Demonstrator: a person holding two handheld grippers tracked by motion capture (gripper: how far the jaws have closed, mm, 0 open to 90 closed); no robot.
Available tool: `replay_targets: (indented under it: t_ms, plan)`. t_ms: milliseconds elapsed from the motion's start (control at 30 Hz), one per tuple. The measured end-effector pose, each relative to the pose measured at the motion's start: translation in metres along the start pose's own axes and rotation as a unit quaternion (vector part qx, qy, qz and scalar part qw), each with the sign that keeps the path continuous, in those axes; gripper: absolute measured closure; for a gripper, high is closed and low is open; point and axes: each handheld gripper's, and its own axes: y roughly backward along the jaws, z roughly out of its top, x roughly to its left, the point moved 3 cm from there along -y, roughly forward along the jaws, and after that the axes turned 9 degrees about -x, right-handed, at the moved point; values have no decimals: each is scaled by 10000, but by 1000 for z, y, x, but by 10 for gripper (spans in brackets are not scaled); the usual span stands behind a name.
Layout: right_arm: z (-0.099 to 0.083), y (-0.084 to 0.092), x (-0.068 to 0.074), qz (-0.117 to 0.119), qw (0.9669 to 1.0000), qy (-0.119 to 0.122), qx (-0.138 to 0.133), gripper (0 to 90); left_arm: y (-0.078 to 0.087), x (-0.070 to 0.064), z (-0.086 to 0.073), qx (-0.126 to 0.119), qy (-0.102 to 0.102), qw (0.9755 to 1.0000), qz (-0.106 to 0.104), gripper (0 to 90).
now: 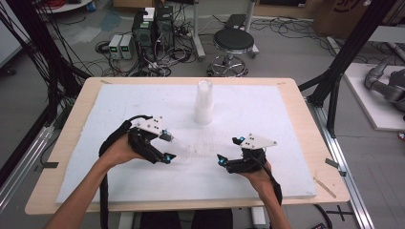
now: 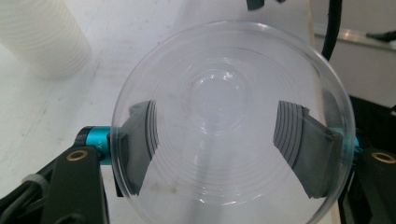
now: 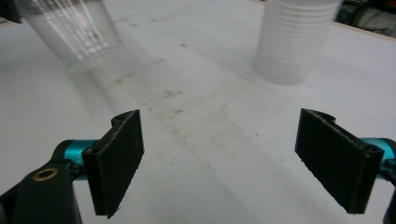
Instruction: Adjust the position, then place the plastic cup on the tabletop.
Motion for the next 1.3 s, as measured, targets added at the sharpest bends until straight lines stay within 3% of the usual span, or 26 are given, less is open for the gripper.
replay_targets:
  t_ms: [33, 133, 167, 267, 367, 400, 500, 600, 767, 833, 1300]
  plan:
    - [-3, 1, -2, -48, 10000, -63, 17, 151, -1, 2, 1, 169, -19, 9999, -3, 302]
    - [-8, 3, -5, -134, 9998, -114, 68, 152, -2, 4, 2, 352, -34, 9994, 5, 302]
    - [-13, 4, -8, -207, 9997, -135, 77, 152, -3, 5, 4, 559, -64, 9984, 1, 301]
    - [-18, 5, -11, -244, 9996, -144, 78, 152, -4, 6, 6, 714, -109, 9974, -3, 301]
    - [-25, 7, -15, -372, 9991, -161, 92, 152, -5, 11, 11, 1052, -166, 9943, -36, 301]
    - [-25, 7, -15, -372, 9991, -161, 92, 152, -5, 11, 11, 1052, -166, 9943, -36, 301]
    - [-30, 10, -19, -485, 9985, -192, 150, 152, -6, 14, 15, 1301, -207, 9912, -86, 301]
    - [-34, 11, -20, -532, 9981, -236, 182, 151, -8, 19, 17, 1623, -253, 9864, -72, 301]
    - [-37, 11, -22, -569, 9978, -261, 202, 152, -9, 20, 20, 1724, -261, 9846, -94, 301]
    - [-39, 11, -22, -527, 9980, -270, 204, 152, -11, 21, 20, 1812, -313, 9829, -94, 301]
    - [-40, 13, -21, -514, 9982, -261, 158, 152, -11, 24, 20, 1838, -275, 9826, -44, 302]
